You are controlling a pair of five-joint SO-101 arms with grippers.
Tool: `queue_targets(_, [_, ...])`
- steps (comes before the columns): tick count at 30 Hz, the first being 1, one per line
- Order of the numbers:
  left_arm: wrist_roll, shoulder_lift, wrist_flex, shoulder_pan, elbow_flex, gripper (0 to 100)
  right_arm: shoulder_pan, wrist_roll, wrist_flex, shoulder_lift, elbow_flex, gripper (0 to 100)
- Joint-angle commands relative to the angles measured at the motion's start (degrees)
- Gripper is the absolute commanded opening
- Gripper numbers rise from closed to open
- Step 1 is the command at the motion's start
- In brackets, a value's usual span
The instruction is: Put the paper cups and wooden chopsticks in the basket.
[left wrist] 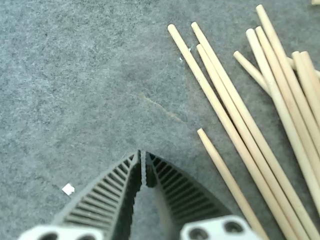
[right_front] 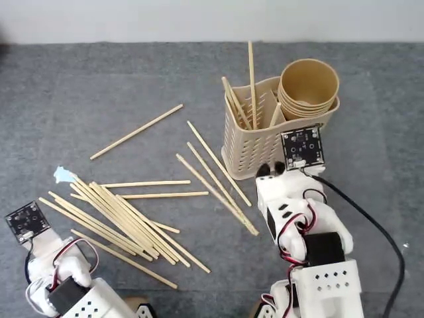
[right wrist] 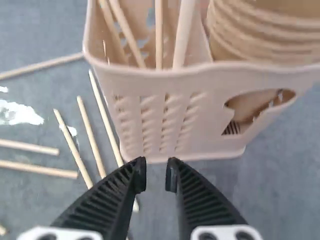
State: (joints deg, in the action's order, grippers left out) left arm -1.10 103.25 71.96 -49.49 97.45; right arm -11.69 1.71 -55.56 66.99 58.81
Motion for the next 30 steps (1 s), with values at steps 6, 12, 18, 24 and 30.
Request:
queue_targets(6, [0.4, 1.0, 0.0, 0.0, -1.0, 1, -9.4, 2.9, -7.9, 0.9, -0.9, 6.9])
queue_targets(12, [0.4, 1.0, 0.0, 0.0, -1.0, 1, -20.1, 2.9, -8.9, 0.3, -0.9, 7.2])
queue_targets(18, [0.4, 1.0, 0.0, 0.0, -1.0, 1, -26.0, 3.0, -8.5, -4.7, -1.0, 7.3])
queue_targets(24, [0.4, 1.0, 0.0, 0.0, -1.0, 1, -27.4, 2.9, -8.9, -18.6, -10.4, 7.3])
queue_targets(30, [0.4, 1.0, 0.0, 0.0, -1.0, 1, -27.4, 2.9, -8.9, -37.3, -22.9, 10.2])
